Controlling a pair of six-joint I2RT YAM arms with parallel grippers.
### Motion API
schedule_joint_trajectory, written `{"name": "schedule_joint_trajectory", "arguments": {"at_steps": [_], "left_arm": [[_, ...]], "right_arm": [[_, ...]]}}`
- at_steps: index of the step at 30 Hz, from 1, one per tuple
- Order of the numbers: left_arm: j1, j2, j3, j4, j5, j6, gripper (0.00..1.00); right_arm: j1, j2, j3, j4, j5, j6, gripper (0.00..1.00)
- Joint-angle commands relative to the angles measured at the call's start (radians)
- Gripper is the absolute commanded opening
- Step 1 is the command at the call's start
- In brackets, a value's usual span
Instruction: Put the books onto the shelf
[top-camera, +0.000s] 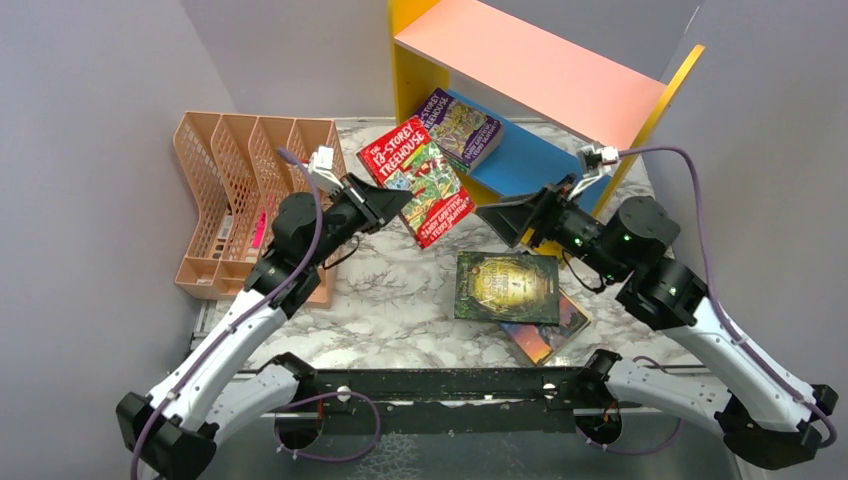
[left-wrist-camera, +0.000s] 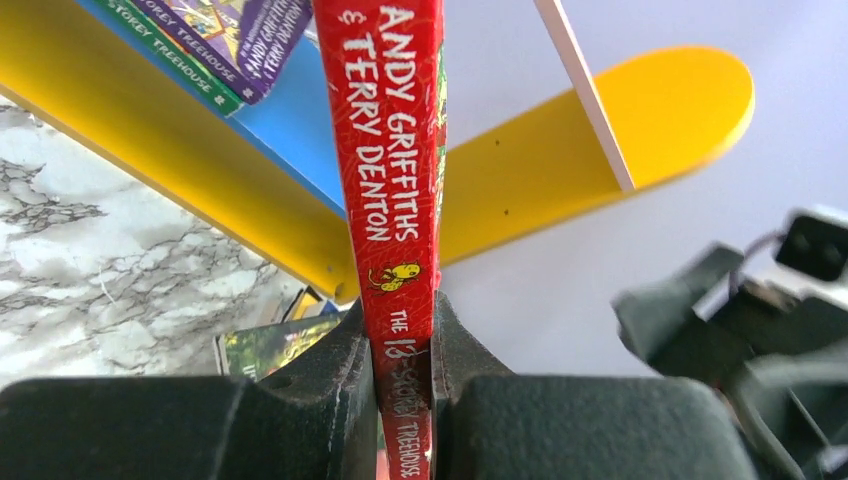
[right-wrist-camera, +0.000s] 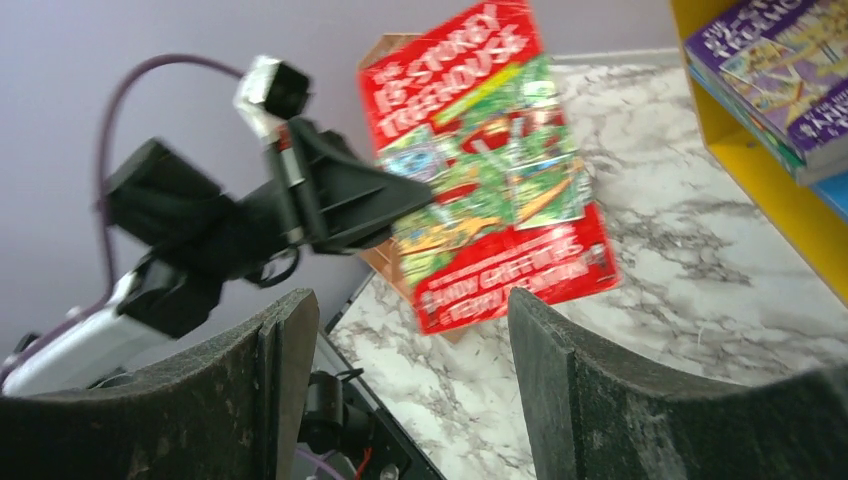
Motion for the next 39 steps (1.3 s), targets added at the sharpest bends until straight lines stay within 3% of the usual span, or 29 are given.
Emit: {"name": "schedule_joint_trajectory", "arguments": {"at_steps": [1,7,19,24,32,39], "left_arm": [[-0.001,0.129,0.062,0.173,-0.118,-0.130,0.00],[-0.001,0.360,0.189,0.309,-0.168,-0.176,0.00],[0.003,0.793,0.540,0.421,-0.262,-0.215,0.00],[0.032,0.961,0.621,0.576,-0.179,-0.246,0.00],[0.062,1.087,0.673,0.654,-0.153,-0.263,0.00],[0.089,1.120,0.611,0.693,-0.130,-0.277,0.00]], "right_arm": [[-0.003,-0.058,0.037,-0.017,-0.114,-0.059,0.73],[-0.003,-0.120,0.022,0.028,-0.158,-0.063,0.73],[-0.003,-0.116,-0.023,0.110,-0.175,-0.038,0.73],[-0.003,-0.115,-0.032,0.122,-0.130,-0.044,0.73],[-0.003,-0.117,-0.043,0.154,-0.114,-0.058,0.73],[-0.003,-0.101,-0.061,0.161,-0.117,-0.039,0.73]]}}
